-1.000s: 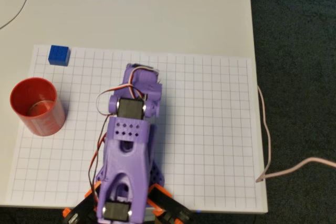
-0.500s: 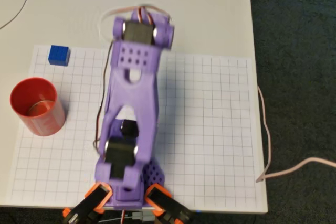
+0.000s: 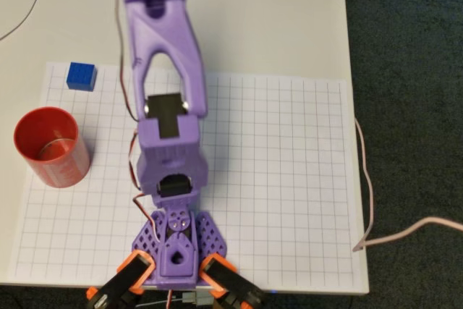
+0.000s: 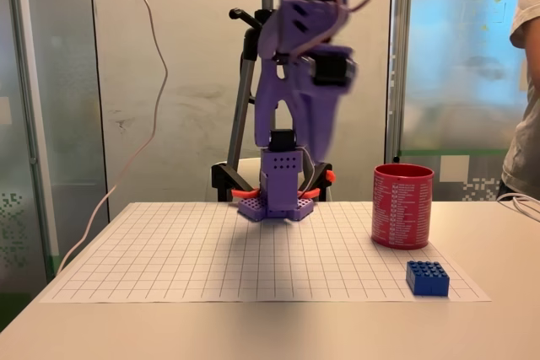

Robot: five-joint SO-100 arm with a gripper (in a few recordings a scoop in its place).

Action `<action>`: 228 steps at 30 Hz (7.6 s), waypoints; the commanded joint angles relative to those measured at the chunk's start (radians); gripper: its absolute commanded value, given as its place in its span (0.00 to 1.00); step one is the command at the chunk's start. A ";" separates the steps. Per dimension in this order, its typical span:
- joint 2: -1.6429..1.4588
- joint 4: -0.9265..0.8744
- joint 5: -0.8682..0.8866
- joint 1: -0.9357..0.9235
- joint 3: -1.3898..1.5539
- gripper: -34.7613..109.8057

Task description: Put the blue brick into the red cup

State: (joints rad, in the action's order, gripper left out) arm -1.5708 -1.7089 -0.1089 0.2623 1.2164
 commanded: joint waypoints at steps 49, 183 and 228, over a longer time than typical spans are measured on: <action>0.354 0.284 0.667 0.426 -0.077 0.24; -0.581 0.040 0.333 0.900 0.480 0.24; -0.554 0.008 0.316 0.785 0.606 0.56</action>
State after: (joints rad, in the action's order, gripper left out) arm -2.0831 -1.6950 0.1887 1.0308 1.8469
